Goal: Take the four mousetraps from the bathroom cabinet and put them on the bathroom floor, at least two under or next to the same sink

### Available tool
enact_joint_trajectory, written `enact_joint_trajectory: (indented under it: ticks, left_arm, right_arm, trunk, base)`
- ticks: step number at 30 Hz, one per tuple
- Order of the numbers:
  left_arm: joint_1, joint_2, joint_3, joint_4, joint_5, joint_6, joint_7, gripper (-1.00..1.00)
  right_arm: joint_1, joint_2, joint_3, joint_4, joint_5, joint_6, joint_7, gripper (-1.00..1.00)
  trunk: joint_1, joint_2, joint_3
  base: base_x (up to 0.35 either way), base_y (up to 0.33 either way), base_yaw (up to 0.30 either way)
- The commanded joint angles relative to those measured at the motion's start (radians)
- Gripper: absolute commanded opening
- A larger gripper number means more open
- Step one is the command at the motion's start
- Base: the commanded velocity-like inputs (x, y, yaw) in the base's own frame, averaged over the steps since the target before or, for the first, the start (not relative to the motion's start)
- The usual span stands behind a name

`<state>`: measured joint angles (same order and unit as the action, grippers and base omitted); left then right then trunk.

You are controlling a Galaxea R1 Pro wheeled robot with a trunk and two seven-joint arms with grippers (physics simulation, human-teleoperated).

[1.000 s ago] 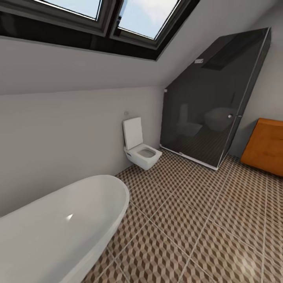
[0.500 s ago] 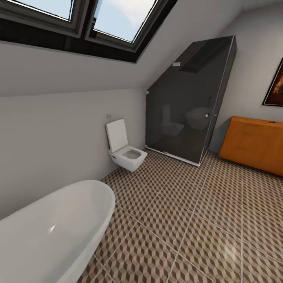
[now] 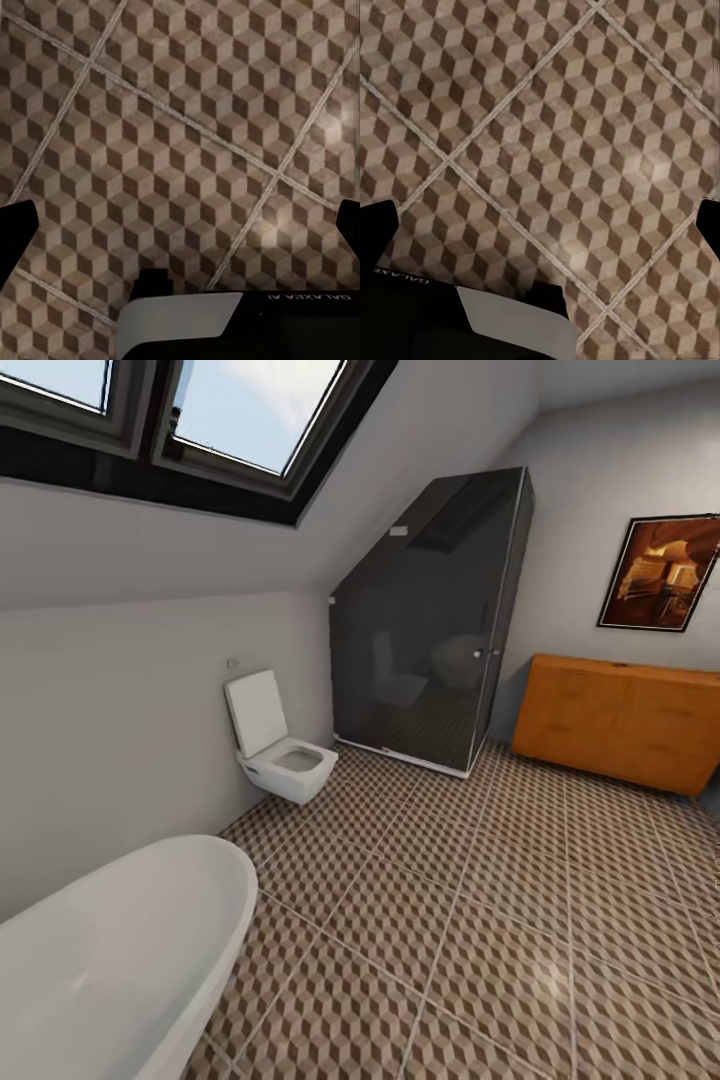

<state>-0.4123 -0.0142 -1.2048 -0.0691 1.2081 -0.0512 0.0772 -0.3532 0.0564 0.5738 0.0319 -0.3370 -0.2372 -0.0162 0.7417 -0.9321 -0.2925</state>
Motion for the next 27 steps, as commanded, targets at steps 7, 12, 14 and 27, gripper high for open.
enact_joint_trajectory:
  ticks: [7, 12, 14, 27]
  left_arm:
    - [0.0, 0.0, -0.009, -0.002, 0.007, -0.003, 0.006, 1.0]
    - [0.0, 0.0, -0.009, -0.002, 0.007, -0.003, 0.006, 1.0]
    - [0.0, 0.0, -0.009, -0.002, 0.007, -0.003, 0.006, 1.0]
    - [0.0, 0.0, -0.009, -0.002, 0.007, -0.003, 0.006, 1.0]
  right_arm:
    - [-0.001, 0.002, 0.008, 0.004, -0.008, -0.004, -0.002, 1.0]
    - [-0.001, 0.006, 0.008, 0.004, -0.007, -0.002, -0.002, 1.0]
    - [-0.001, 0.006, 0.009, 0.003, -0.007, -0.003, -0.002, 1.0]
    - [-0.001, 0.006, 0.009, 0.004, -0.006, -0.004, -0.002, 1.0]
  trunk:
    - [0.0, -0.001, 0.003]
    - [0.0, -0.001, 0.003]
    - [0.0, -0.001, 0.003]
    - [0.0, -0.001, -0.012]
  base:
    - [0.0, 0.0, -0.271]
    - [0.0, 0.0, -0.253]
    - [0.0, 0.0, -0.099]
    - [0.0, 0.0, -0.015]
